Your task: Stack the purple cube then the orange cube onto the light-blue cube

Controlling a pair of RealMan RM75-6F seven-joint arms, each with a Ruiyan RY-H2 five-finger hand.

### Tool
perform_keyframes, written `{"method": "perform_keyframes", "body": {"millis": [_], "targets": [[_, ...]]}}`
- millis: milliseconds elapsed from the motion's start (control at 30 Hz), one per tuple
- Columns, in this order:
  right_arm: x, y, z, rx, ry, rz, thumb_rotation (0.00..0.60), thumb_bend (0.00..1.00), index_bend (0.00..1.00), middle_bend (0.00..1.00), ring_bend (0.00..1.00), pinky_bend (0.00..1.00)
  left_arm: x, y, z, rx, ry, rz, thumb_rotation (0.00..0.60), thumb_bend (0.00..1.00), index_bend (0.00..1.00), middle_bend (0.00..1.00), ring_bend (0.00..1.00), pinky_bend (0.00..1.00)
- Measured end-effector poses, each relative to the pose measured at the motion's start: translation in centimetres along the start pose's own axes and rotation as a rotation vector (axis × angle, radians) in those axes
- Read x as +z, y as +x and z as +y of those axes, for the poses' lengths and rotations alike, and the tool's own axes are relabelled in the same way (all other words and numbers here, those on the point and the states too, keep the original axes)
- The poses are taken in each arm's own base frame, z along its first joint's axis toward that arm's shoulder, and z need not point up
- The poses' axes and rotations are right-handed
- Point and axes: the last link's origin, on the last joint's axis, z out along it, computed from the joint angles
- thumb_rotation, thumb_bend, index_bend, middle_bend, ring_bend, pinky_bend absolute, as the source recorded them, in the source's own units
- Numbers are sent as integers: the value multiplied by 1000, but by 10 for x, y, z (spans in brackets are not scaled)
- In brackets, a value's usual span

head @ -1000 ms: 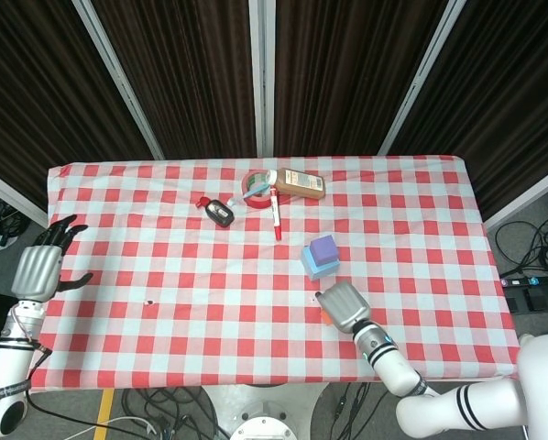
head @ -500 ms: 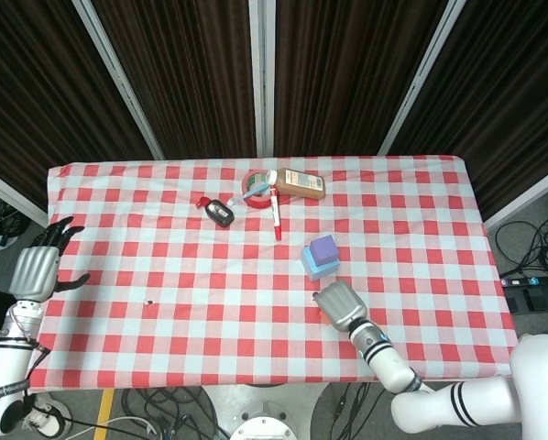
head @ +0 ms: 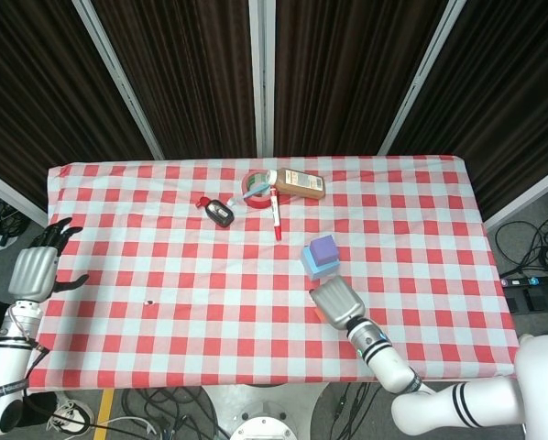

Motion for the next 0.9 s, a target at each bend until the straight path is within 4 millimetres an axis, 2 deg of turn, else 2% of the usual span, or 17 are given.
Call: {"method": "perform_keyframes", "body": {"millis": [133, 267, 333, 600, 733, 900], "targets": [[-3, 24, -1, 14, 1, 58, 600, 168, 515, 1000, 1000, 996, 0, -1, 1, 2, -3, -3, 600, 211, 257, 203, 132, 229], [-4, 62, -1, 29, -3, 129, 600, 168, 515, 1000, 1000, 996, 0, -2, 2, 4, -9, -7, 600, 210, 257, 203, 132, 229], [-2, 81, 1, 38, -17, 152, 600, 170, 515, 1000, 1000, 996, 0, -2, 3, 3, -12, -8, 600, 211, 257, 203, 132, 229], [12, 135, 13, 42, -116, 136, 600, 170, 515, 1000, 1000, 999, -1, -4, 7, 3, -32, -17, 600, 210, 257, 203, 131, 229], [21, 153, 23, 11, -178, 137, 600, 170, 515, 1000, 1000, 999, -1, -3, 9, -1, -38, -12, 600, 211, 257, 203, 132, 229], [31, 158, 40, -7, -246, 125, 600, 170, 516, 1000, 1000, 999, -1, -4, 10, -4, -46, -14, 600, 211, 257, 203, 132, 229]]}}
